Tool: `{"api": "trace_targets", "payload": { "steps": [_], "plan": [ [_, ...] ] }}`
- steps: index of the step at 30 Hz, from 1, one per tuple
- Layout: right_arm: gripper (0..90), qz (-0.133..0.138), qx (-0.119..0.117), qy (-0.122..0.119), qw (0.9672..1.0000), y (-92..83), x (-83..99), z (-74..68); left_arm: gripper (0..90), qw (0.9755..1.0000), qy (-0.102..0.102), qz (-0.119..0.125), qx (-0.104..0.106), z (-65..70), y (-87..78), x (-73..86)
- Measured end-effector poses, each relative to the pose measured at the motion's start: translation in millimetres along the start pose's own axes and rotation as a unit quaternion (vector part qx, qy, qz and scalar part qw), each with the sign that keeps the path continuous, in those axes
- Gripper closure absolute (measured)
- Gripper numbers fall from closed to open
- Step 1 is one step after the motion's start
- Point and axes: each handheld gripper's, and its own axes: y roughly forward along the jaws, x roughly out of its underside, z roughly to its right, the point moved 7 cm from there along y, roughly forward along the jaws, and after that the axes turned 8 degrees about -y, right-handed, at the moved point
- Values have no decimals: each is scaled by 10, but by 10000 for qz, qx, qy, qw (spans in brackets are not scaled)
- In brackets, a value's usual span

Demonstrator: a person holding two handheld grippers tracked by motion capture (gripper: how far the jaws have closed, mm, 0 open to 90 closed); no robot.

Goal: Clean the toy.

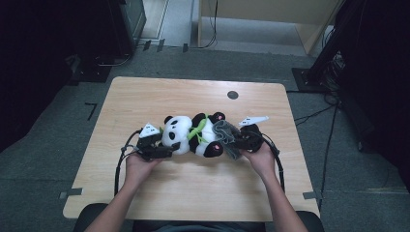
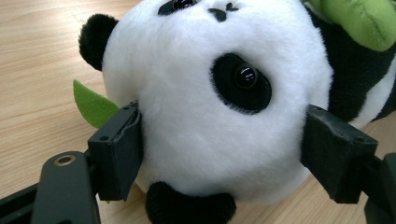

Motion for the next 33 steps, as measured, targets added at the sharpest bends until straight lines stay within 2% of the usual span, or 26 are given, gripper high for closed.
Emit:
{"api": "trace_targets", "payload": {
  "steps": [5,9,11,14,15,19,21,24,27,33],
  "plan": [
    [736,72,-97,19,9999,-40,-20,-10,207,10000,-14,-6,7,-4,0,-1],
    [744,218,-61,-237,9995,-112,-68,-42,207,10000,-2,-15,-4,-3,-1,0],
    [752,461,-169,-292,9984,-176,-142,-86,207,10000,-13,-11,1,-3,1,-1],
    [755,579,-193,-343,9975,-224,-208,-124,207,10000,-20,-10,-1,2,3,1],
    [755,742,-232,-411,9961,-259,-288,-172,207,10000,-16,0,-4,5,2,5],
    [755,875,-311,-469,9946,-271,-409,-252,206,10000,4,13,-21,8,-2,16],
    [755,881,-350,-587,9938,-249,-511,-323,206,10000,21,35,-43,15,-5,24],
    [753,924,-434,-606,9929,-219,-590,-370,205,10000,27,52,-50,16,-5,25],
    [752,881,-505,-688,9924,-165,-636,-418,204,10000,32,67,-53,16,-3,26],
    [726,829,-592,-706,9923,-46,-669,-453,201,9999,39,88,-48,16,-1,30]
  ]
}}
